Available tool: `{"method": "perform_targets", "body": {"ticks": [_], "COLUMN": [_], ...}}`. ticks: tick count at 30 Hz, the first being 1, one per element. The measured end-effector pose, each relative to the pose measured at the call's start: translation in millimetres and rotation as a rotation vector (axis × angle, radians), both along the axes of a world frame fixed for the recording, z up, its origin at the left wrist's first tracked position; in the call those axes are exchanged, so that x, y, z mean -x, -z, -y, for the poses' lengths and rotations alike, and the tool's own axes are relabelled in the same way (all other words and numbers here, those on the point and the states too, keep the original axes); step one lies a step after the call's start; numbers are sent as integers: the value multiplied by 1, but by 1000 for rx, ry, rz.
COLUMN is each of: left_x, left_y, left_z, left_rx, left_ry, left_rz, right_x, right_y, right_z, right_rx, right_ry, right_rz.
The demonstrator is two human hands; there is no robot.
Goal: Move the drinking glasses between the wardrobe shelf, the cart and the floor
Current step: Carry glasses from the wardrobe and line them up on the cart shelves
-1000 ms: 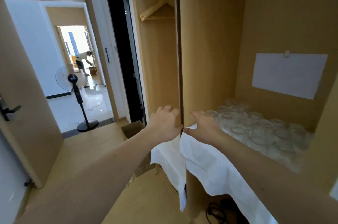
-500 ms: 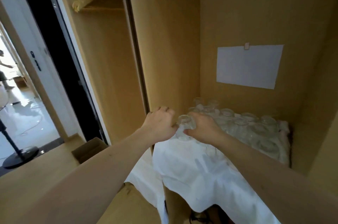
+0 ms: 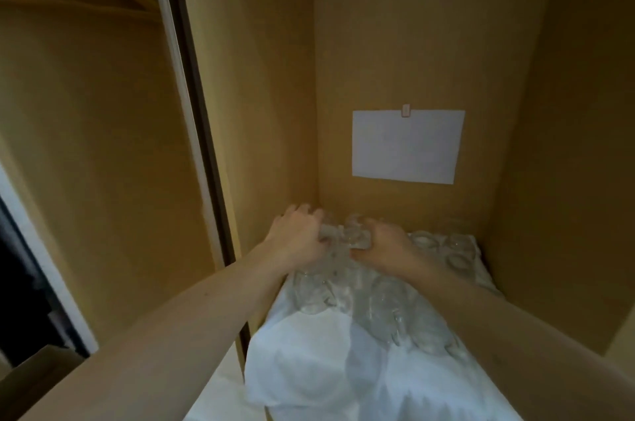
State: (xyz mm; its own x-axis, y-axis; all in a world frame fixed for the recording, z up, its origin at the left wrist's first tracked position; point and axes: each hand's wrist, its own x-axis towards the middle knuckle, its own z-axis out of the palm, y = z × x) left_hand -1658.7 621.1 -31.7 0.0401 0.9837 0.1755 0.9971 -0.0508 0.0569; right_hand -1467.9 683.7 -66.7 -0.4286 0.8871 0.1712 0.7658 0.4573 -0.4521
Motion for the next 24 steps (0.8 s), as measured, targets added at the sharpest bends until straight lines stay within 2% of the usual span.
{"method": "perform_targets", "body": {"ticks": [12,20,24], "left_x": [-29,-83,-105], "left_y": [28,40,53], "left_z": [-81,-174,-219], "left_rx": [10,26,26], "left_ry": [245,359,394], "left_rz": [107,119,82], "right_x": [-44,-98,-115], "right_y": [24,37,43], "right_z": [-35,-103,-145], "right_rx": [29,22,91], "right_ry": [202,416,476], "right_rz": [36,1,33]}}
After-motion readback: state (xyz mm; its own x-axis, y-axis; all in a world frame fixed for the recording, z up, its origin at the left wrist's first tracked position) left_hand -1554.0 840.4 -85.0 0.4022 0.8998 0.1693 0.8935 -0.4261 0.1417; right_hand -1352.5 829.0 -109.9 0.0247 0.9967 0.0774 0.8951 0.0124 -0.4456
